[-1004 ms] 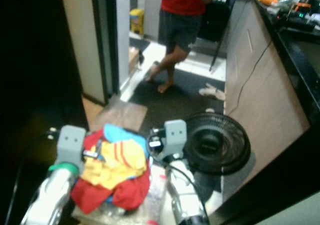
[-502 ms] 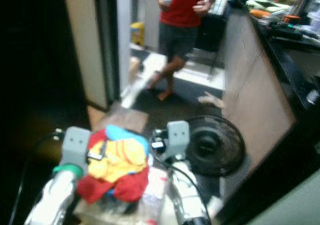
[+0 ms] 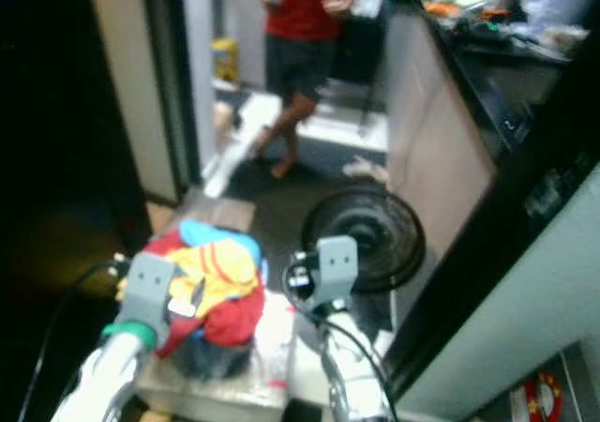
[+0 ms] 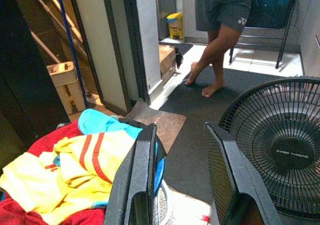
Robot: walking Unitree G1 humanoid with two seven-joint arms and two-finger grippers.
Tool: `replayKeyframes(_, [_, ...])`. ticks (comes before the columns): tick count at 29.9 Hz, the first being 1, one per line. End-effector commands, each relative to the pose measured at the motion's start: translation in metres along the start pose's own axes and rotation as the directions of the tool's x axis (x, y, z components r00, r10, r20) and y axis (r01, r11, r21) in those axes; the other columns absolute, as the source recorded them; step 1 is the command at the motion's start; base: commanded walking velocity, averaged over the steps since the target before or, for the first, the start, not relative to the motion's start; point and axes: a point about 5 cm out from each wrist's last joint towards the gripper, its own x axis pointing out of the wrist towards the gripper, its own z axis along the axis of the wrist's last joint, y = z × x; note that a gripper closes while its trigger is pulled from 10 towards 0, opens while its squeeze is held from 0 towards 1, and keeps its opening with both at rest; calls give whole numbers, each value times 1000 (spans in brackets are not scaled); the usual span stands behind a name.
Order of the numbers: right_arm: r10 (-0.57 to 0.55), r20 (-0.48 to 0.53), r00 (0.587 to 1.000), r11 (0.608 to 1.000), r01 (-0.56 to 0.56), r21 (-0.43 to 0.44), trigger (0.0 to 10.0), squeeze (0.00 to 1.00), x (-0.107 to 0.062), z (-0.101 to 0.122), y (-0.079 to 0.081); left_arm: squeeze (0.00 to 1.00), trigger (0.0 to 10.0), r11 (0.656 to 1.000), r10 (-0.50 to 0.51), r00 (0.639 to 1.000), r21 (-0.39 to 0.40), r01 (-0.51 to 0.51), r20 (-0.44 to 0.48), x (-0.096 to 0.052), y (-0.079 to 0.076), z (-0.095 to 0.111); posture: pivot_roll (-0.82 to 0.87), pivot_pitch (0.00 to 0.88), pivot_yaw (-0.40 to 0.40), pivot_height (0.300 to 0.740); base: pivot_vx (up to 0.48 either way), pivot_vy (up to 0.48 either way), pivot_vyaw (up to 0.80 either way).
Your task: Clothes washing
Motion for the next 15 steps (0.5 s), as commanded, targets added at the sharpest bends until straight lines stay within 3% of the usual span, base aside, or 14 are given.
replayKeyframes(1, [5,-3,1000,1000,-5,4,10000,0,0,0,2,0,10000,1000,-2,1000,7,2,-22,-3,0,-6,61,46,-15,740,0,0,0])
replayKeyframes(15, [13,-4,1000,1000,-13,-1,10000,0,0,0,2,0,10000,1000,6,1000,14,-6,-19,-2,0,-6,63,44,-18,740,0,0,0])
